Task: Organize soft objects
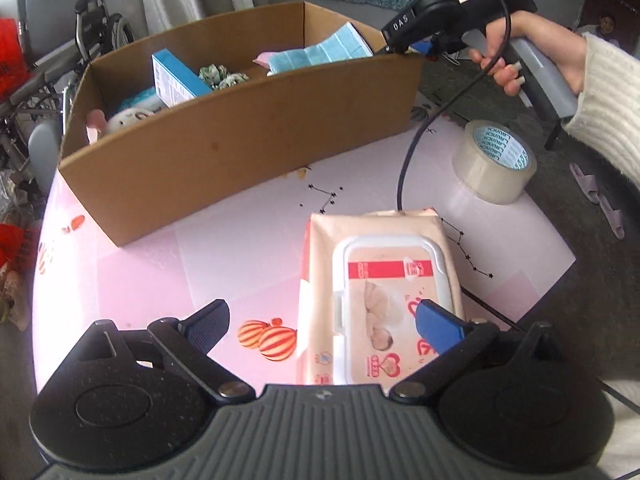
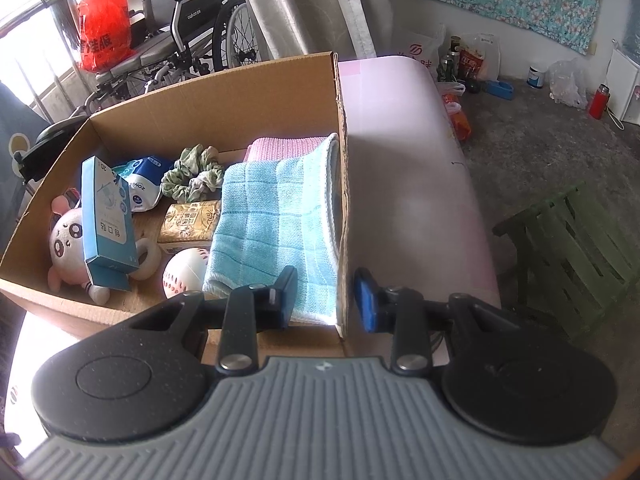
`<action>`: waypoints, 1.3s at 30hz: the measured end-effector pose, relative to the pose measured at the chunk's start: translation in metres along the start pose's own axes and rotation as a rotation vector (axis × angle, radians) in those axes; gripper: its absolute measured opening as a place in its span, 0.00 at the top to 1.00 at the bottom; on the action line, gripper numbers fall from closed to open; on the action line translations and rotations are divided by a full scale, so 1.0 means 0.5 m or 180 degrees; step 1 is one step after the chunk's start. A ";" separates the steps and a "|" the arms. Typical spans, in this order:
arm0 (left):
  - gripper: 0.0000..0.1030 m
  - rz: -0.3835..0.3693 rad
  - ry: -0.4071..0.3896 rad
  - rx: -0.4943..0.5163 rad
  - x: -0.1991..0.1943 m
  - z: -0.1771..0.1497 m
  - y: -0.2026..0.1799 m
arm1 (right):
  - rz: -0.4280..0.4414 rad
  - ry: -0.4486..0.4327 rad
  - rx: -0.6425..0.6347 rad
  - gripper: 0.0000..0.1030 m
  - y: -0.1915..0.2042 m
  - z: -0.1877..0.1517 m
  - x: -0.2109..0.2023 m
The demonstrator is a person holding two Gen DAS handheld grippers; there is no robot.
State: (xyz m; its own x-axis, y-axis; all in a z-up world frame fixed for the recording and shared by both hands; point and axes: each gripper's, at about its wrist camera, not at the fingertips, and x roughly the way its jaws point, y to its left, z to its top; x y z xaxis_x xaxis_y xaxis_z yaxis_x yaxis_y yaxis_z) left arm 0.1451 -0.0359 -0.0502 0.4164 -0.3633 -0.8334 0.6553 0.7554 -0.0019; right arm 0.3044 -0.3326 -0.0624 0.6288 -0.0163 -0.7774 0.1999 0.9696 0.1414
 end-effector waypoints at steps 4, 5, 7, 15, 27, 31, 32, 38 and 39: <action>0.00 -0.0269 0.0161 -0.0133 0.040 -0.026 -0.021 | 0.0003 0.0005 0.0001 0.70 -0.001 0.001 0.000; 0.00 -0.0364 0.0180 -0.0108 0.042 -0.027 -0.028 | 0.0003 0.0006 -0.0001 0.70 -0.001 0.001 0.000; 0.00 -0.0560 0.0120 0.0029 0.036 -0.032 -0.051 | 0.0004 0.0002 0.0011 0.70 -0.001 0.001 0.000; 0.08 -0.0036 0.0224 0.0161 0.108 -0.023 -0.096 | 0.0000 -0.0004 -0.0039 0.70 0.000 -0.002 0.002; 0.08 0.0195 0.0248 -0.0412 0.123 0.012 -0.008 | -0.0238 -0.0029 -0.0238 0.70 -0.004 0.001 0.008; 0.08 0.0037 0.0204 -0.0578 0.117 0.008 0.027 | -0.0149 0.0041 -0.0052 0.68 -0.032 0.004 0.010; 0.08 0.0045 0.0225 -0.0607 0.120 0.010 0.031 | -0.0135 0.0049 -0.0019 0.68 -0.033 0.003 0.010; 0.08 0.0351 0.0160 -0.0603 0.143 0.038 0.023 | -0.0246 0.0020 -0.0203 0.68 -0.009 0.002 0.008; 0.08 0.0370 0.0143 -0.0625 0.149 0.045 0.020 | -0.0235 0.0003 -0.0212 0.68 -0.004 0.001 0.006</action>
State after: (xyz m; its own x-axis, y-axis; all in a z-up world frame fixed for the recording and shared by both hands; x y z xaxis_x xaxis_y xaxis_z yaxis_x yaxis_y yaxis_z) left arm 0.1971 -0.0678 -0.0997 0.4507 -0.2463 -0.8580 0.4675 0.8840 -0.0082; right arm 0.3061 -0.3346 -0.0647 0.6134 -0.0880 -0.7848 0.1952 0.9798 0.0426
